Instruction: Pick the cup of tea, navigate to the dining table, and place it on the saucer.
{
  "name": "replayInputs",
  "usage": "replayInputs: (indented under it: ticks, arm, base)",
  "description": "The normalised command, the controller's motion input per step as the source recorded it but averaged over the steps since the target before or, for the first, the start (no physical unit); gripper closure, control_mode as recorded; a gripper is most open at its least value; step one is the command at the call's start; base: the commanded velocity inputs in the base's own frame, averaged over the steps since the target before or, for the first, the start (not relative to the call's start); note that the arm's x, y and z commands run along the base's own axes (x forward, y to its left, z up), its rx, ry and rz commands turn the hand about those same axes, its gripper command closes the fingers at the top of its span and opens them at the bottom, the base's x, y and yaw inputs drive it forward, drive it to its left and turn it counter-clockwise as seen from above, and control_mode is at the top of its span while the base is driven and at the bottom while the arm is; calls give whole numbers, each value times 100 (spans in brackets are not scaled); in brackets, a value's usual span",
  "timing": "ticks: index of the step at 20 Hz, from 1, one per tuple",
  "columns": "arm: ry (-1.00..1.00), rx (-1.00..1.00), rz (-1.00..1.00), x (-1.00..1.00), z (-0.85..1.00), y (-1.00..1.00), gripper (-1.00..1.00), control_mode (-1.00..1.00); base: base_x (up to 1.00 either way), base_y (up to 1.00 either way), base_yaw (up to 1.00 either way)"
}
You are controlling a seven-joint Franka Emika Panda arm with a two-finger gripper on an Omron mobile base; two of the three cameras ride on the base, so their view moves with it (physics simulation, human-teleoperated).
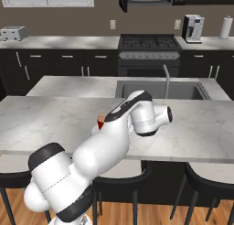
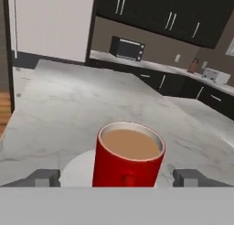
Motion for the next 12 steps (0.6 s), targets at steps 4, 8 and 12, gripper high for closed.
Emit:
replayInputs:
  ticks: [4,8,12]
  arm:
    - [0,-1,0,-77,75,-26,-100,-100]
    - [3,-14,-3,-91,59,17,-100,-100]
    - [13,-29,-11,-60,53,67,-100,-100]
  base:
    - [0,0,0]
    - [0,0,0]
    - [0,0,0]
